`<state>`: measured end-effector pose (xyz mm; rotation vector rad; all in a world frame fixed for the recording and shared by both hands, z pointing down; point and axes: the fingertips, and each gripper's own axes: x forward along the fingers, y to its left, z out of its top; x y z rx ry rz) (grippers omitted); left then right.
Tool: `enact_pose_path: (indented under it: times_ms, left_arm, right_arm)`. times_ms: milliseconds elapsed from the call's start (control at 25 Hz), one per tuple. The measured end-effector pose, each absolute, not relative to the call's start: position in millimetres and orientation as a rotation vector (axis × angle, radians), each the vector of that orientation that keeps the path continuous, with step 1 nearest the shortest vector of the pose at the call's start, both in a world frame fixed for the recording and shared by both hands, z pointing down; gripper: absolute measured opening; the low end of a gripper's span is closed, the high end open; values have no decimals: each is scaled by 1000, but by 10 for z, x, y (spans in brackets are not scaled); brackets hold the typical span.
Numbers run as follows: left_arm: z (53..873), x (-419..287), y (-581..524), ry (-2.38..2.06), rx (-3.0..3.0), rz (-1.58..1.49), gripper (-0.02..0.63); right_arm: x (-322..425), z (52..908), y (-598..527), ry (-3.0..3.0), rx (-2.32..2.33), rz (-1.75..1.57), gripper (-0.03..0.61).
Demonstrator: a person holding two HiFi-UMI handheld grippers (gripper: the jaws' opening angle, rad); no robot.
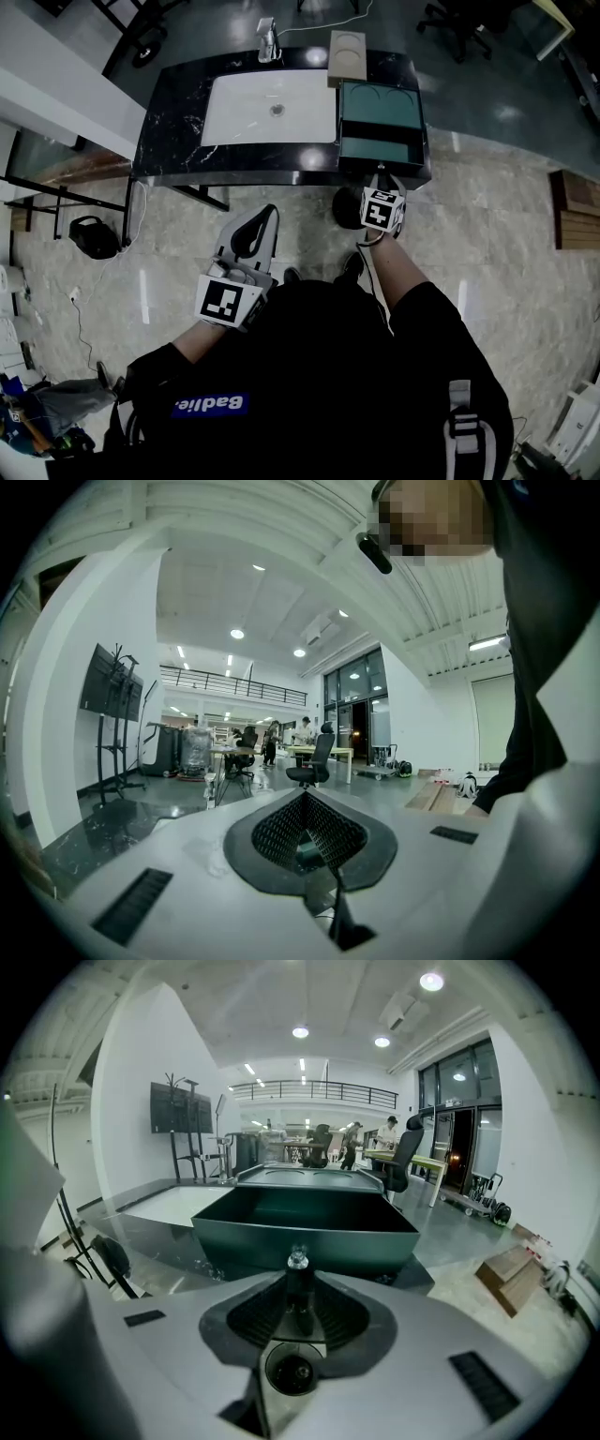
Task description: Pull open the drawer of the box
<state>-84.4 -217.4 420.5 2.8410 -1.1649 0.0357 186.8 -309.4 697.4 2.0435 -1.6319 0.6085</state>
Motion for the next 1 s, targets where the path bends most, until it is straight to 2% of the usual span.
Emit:
enact_pose_path:
  times_ms: [400,680,1000]
  left_arm:
    - [4403,-953,-2005,-1001,2864,24,-8]
    - [4584,-777,-1799,-846,2864,45,-8]
    - [4442,-522,-1595,-909,2870,75,-8]
  right_arm:
    - [1749,6761,-2600,-1587,2113,543,72]
    - [1518,6250,-2162,-1620,2170,429,72]
    - [1370,5766,-1825,-1815,2106,339,72]
